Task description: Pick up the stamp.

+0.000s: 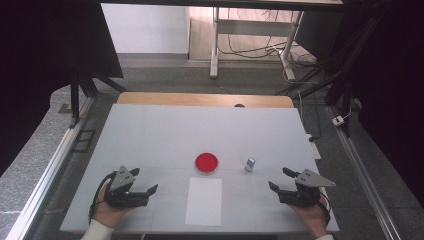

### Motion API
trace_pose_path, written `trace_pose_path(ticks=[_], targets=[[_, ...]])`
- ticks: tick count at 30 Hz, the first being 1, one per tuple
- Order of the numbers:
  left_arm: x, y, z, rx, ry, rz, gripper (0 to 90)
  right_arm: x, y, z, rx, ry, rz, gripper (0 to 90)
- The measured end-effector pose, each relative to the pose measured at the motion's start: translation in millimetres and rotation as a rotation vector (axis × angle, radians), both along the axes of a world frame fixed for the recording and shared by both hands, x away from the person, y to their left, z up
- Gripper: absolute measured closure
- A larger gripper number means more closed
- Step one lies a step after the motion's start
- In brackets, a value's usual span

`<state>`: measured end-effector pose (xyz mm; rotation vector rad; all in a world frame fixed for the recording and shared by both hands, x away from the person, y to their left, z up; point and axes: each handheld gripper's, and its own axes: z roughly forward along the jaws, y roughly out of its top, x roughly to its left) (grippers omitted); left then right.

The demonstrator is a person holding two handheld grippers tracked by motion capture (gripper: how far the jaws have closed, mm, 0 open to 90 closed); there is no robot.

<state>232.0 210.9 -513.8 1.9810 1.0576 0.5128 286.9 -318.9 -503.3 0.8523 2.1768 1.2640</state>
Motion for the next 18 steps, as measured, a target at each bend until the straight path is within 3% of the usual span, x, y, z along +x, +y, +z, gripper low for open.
trace_pose_path(ticks=[18], targets=[[1.5, -4.9, -4.7, 0.010, -0.004, -0.007, 14.8, 0.2, 7.8, 8.0, 0.003, -0.012, 0.015, 25.8]])
